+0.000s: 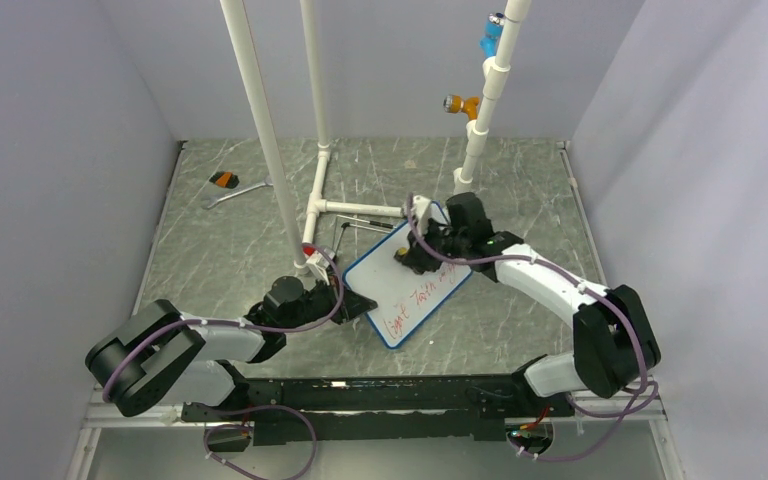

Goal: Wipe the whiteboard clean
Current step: Erase the whiteboard at the center of the board.

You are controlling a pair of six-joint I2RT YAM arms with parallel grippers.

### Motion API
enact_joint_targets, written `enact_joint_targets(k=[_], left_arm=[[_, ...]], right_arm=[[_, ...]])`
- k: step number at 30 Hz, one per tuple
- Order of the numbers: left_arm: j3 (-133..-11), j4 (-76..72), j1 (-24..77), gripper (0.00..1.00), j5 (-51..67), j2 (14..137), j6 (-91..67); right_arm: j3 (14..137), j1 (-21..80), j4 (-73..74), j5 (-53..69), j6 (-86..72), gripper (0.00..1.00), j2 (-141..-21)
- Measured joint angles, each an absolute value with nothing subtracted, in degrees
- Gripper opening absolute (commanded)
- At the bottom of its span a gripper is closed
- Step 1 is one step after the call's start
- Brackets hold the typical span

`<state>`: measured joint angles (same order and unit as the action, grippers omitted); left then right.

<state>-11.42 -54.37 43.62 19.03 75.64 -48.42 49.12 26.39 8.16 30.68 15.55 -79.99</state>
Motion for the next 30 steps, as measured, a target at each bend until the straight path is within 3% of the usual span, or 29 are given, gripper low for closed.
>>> enact_joint_targets(k=[6,17,25,30], left_arm=[[-11.09,-54.57,43.57,0.00,18.87,75.64,-48.73],[-11.05,-53.69,43.57,0.00,19.20,74.89,-49.52],[-10.72,-53.10,43.46,0.00,22.31,74.61,-51.68],[-10.22,-53.25,42.46,0.00,24.71,74.61,-53.08]], right_arm=[[49.67,34.81,11.75,36.25,20.99,0.00,-79.79],[49.89,30.89,13.17,30.89,23.35,0.00,-78.89],[49.63,46.65,18.65,31.57,33.10,0.00,-77.56],[46.89,47.46,20.75,29.19,37.63,0.00,-75.07]])
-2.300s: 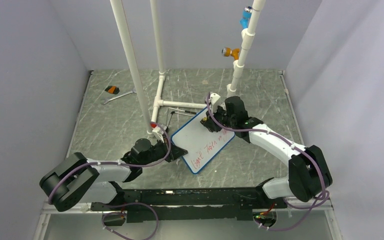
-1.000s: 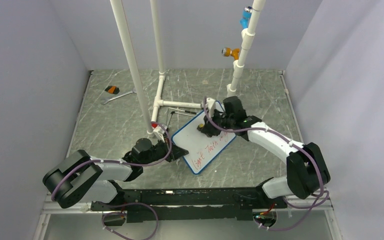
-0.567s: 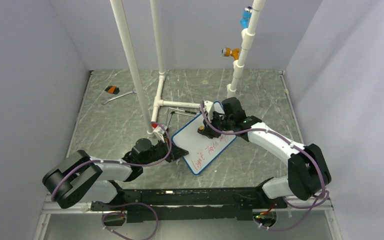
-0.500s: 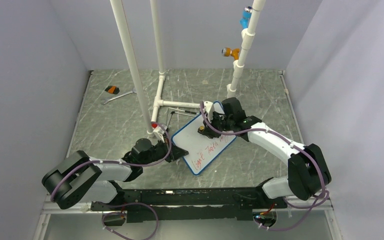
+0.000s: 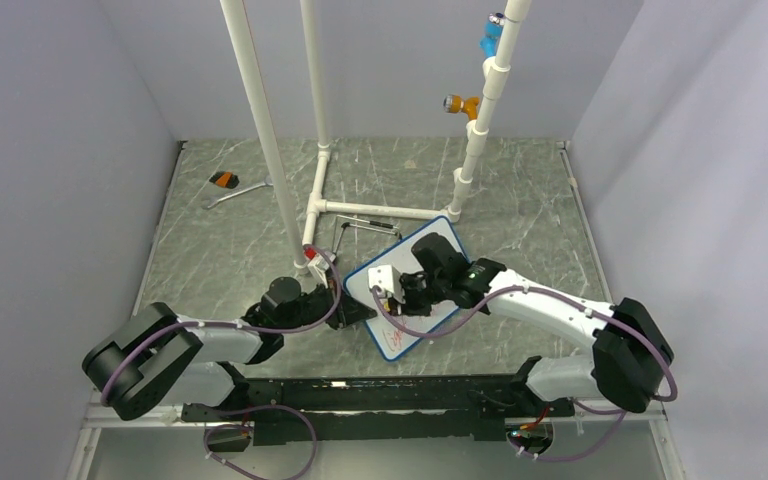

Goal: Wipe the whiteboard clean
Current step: Erase the whiteboard at the center of the board.

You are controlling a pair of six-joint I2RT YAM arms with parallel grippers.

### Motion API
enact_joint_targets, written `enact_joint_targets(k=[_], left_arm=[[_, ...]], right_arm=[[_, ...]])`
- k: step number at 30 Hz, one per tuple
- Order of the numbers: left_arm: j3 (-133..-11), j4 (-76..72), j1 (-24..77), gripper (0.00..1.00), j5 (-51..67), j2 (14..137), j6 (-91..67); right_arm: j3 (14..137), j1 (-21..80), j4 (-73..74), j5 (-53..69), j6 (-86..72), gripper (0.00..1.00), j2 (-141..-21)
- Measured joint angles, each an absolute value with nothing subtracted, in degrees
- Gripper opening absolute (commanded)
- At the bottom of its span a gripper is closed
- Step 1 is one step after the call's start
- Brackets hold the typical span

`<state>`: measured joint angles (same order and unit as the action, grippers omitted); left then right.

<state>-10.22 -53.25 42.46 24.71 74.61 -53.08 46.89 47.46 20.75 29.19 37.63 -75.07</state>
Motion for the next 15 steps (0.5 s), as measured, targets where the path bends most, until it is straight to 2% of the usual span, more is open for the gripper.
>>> enact_joint_targets(k=[11,15], left_arm=[[-10.74,-50.24,40.38,0.00,28.27,73.25,-52.45],[-11.62,-48.86,40.07,0.00,29.02,73.21,-51.46]], right_arm=[[42.68,59.24,26.52,24.47,46.09,0.00,-74.19],[42.94,60.73,26.04,21.54,45.39,0.00,-74.24]])
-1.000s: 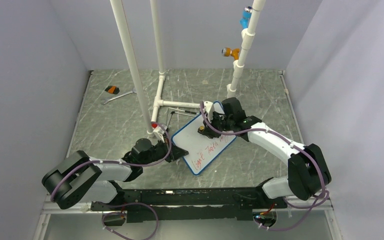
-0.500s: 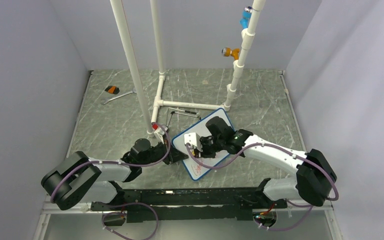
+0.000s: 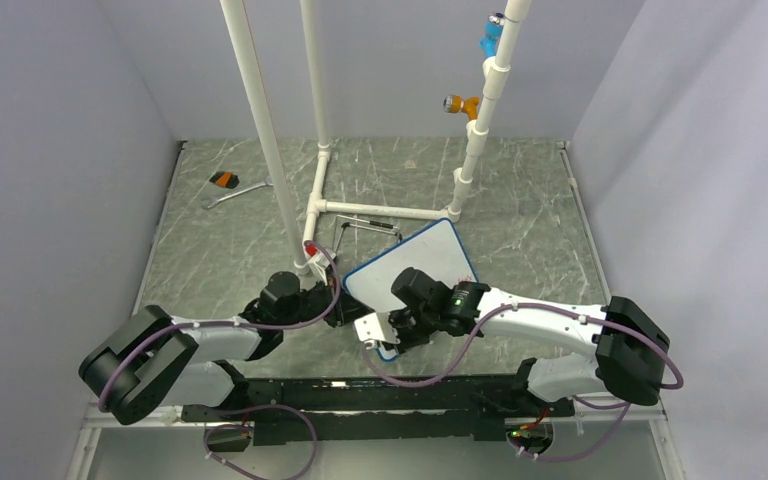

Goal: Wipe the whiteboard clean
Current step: Erase the whiteboard at the center of the board.

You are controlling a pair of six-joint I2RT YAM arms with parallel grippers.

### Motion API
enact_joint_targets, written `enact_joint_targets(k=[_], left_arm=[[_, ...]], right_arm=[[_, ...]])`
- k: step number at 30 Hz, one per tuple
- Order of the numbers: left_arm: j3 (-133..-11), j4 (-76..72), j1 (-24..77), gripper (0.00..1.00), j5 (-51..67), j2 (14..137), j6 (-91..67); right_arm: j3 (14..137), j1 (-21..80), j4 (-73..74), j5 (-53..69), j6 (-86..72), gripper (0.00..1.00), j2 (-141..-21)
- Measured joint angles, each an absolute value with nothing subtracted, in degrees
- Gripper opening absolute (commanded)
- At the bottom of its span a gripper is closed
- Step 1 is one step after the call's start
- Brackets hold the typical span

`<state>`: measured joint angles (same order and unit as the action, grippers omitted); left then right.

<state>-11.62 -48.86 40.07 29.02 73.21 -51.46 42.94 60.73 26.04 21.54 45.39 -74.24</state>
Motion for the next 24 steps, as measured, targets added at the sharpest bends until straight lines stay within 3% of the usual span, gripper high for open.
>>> enact_joint_targets(k=[9,24], left_arm=[[-12.38,-49.50,39.81,0.00,30.15,75.44,-50.85],[-12.88,-46.17,39.09,0.00,30.83,74.39,-48.69]], right_arm=[[46.22,60.73,21.17,14.48,41.52,0.00,-74.35],[40.27,65.01,28.27,17.28,49.25,0.00,-76.23]])
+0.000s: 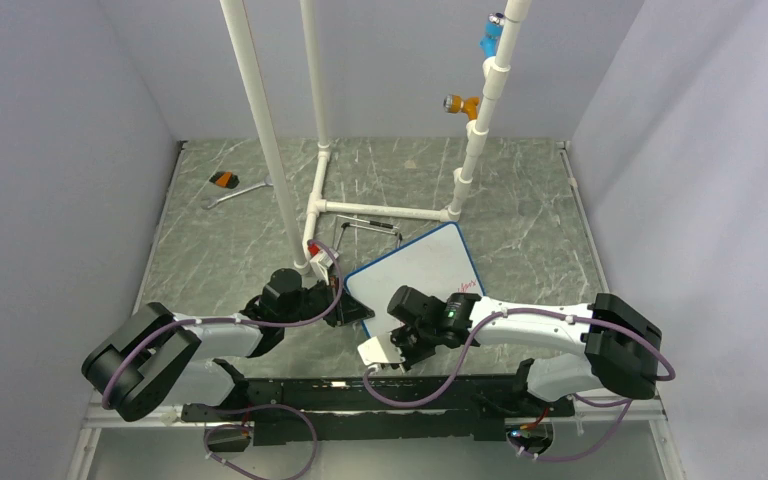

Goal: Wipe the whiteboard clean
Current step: Erase the whiteboard at the center of the board.

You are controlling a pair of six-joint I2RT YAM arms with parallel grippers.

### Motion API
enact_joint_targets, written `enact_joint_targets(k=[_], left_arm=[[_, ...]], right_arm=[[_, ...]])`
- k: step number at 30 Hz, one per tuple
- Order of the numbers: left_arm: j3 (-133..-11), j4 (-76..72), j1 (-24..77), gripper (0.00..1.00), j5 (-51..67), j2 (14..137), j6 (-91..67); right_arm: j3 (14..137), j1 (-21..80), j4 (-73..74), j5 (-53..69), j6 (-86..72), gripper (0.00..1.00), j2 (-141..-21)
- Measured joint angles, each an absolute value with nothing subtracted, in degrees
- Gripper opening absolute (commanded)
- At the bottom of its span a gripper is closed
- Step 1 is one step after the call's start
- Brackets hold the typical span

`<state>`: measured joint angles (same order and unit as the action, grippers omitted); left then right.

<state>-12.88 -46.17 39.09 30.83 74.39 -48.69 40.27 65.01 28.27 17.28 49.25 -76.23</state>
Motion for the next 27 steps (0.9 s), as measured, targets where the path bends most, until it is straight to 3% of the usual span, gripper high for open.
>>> enact_joint_targets(k=[10,27], left_arm=[[-12.88,-47.42,38.92,0.00,32.01,74.56,-49.23],[-12.88,-47.05,38.83,0.00,31.66,74.83,-48.27]], right_arm=[[47.68,64.16,26.52,18.06,45.15,0.00,-77.56],[43.24,65.45,30.24,19.79,47.72,0.00,-79.77]])
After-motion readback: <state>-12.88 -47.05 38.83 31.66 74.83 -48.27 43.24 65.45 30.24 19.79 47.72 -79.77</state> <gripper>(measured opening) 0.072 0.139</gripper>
